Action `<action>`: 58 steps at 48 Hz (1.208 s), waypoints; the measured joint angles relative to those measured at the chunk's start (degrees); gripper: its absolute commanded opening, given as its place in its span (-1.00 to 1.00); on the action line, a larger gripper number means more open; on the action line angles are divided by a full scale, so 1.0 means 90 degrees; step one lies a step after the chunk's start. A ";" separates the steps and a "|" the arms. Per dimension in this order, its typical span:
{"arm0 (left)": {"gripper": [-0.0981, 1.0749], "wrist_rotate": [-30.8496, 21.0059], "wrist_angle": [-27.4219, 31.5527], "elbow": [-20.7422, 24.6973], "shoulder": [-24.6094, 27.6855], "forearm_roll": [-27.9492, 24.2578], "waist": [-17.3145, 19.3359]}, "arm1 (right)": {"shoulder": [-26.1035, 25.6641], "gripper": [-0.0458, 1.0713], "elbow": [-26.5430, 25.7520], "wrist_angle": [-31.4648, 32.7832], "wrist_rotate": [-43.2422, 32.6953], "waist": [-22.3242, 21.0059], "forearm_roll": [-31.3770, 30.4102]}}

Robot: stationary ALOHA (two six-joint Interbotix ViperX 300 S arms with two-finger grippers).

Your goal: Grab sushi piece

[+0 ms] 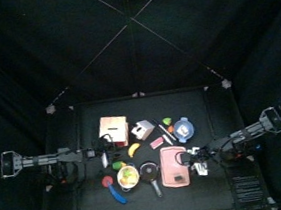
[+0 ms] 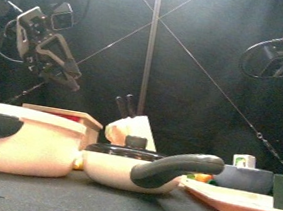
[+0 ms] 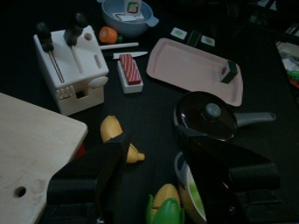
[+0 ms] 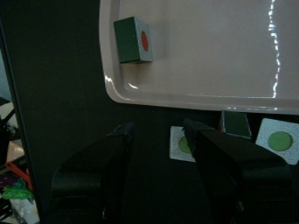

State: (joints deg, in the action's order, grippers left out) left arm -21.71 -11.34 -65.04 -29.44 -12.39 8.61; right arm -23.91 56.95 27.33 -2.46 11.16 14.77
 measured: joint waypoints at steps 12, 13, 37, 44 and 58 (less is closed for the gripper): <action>0.61 0.0010 0.0000 0.0000 0.0000 0.0049 0.0000 | 0.0479 0.61 -0.0615 -0.0127 0.0000 0.0117 -0.0088; 0.61 0.0010 0.0000 0.0000 0.0000 0.0049 0.0000 | 0.0537 0.61 -0.0635 -0.0127 -0.0010 0.0146 -0.0088; 0.61 0.0000 0.0000 -0.0010 0.0000 0.0166 0.0000 | 0.0996 0.62 -0.1016 0.0186 -0.3545 0.1084 -0.2080; 0.61 0.0010 0.0000 -0.0010 0.0000 0.0166 0.0000 | 0.1182 0.61 -0.1016 0.0186 -0.5107 0.1504 -0.3711; 0.61 0.0010 0.0000 -0.0039 0.0000 0.0166 0.0000 | 0.1836 0.60 -0.1045 -0.0215 -0.5811 0.1621 -0.4648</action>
State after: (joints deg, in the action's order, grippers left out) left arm -21.62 -11.34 -65.39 -29.44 -10.90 8.61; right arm -7.38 47.55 25.40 -54.76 25.75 -27.07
